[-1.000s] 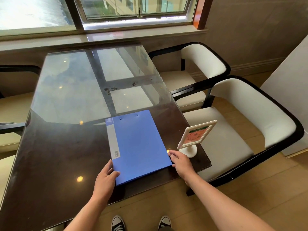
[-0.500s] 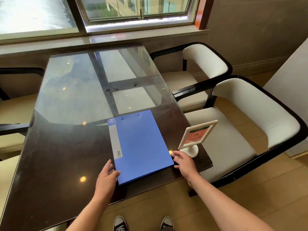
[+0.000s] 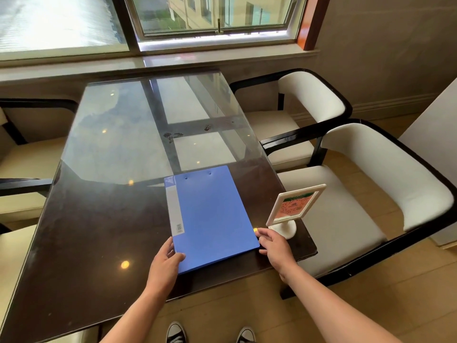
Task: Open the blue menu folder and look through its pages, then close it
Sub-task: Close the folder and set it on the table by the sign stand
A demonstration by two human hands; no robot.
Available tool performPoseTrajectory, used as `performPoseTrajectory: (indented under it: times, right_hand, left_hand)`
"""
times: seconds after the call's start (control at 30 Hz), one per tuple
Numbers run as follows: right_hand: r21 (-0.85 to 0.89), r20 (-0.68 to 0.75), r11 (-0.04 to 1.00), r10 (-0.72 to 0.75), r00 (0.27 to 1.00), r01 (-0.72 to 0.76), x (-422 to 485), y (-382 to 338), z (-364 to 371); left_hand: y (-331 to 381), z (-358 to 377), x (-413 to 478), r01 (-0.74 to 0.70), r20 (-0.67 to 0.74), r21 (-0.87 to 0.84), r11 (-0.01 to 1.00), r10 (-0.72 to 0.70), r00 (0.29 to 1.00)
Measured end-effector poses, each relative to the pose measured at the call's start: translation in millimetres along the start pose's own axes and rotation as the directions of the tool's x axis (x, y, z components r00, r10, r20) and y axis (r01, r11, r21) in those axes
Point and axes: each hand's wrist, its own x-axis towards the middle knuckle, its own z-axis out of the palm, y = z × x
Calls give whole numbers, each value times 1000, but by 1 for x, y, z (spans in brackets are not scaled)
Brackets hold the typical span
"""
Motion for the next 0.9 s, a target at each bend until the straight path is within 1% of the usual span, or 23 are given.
performPoseTrajectory:
  times: [0.17,0.4,0.57,0.7,0.8,0.9]
  right_hand:
    - [-4,17,1000,-2,1000,2,0,2,-2]
    - [-38,32,999,-13,999,14,0,5,-3]
    - [-50,32,999,-12,999,14,0,4,-3]
    - [-53,19,998,-15,1000,16,1,3,-3]
    - [-63,11,998,-17,1000,18,1,3,-2]
    - [-66,12,998,-16,1000,17,2,2,-2]
  left_hand:
    - [1,3,-1,7,-11,-11,1000,-8,1000]
    - [-1,6,-5,-22,-28,70,997,24,999]
    - [2,9,-9,-20,-52,89,996,25,998]
    - [2,11,-9,-6,-108,92,996,16,994]
    - [2,10,-8,-4,-170,145,989,29,985]
    - [3,9,-7,8,-197,165,986,25,980]
